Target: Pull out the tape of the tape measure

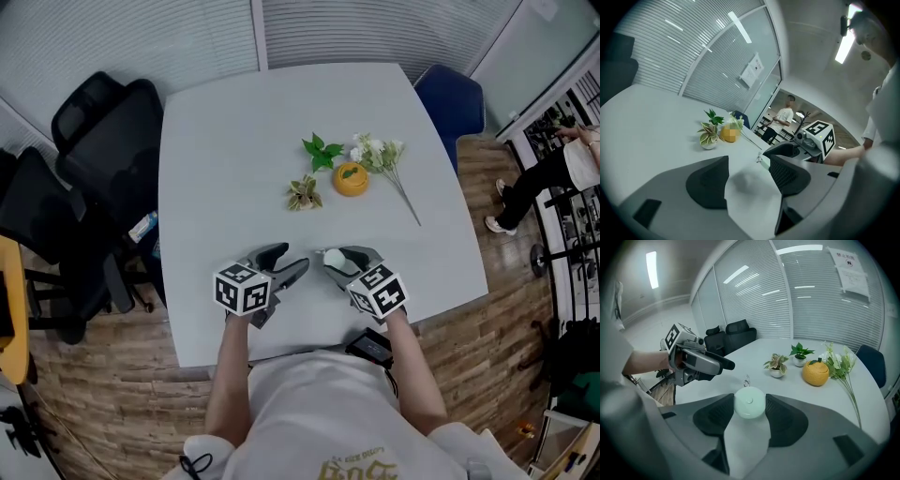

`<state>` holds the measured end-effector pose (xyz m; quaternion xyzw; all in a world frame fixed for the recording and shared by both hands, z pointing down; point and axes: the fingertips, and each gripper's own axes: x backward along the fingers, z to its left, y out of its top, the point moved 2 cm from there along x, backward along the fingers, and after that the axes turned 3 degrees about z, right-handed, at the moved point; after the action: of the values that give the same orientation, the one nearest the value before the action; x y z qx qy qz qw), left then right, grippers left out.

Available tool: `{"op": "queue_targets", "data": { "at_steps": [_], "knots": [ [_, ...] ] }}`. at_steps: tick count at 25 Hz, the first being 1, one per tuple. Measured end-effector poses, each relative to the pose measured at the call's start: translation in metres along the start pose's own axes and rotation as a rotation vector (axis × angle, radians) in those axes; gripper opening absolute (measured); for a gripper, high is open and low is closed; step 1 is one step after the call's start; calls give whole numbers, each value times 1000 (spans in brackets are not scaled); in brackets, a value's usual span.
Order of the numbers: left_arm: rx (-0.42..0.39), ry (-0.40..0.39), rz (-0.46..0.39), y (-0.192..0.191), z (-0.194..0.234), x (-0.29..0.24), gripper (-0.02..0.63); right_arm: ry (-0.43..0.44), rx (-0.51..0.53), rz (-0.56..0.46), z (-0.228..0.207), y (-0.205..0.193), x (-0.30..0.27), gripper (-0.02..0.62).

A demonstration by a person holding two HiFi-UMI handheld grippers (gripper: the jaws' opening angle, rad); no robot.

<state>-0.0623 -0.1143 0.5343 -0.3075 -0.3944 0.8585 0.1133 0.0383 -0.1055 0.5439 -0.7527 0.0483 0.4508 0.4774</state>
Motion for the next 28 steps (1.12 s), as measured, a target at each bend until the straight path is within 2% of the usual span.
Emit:
{"op": "queue_targets", "data": {
  "at_steps": [11, 18, 23, 28],
  "knots": [
    [11, -66, -16, 1, -14, 2, 273, 76, 53, -54, 20, 9, 14, 227],
    [27, -104, -17, -1, -18, 3, 237, 105, 71, -70, 27, 13, 18, 227],
    [34, -191, -12, -1, -29, 0, 208, 159, 97, -88, 37, 16, 19, 227],
    [72, -283, -28, -2, -38, 2, 138, 206, 124, -102, 46, 18, 23, 227]
  ]
}}
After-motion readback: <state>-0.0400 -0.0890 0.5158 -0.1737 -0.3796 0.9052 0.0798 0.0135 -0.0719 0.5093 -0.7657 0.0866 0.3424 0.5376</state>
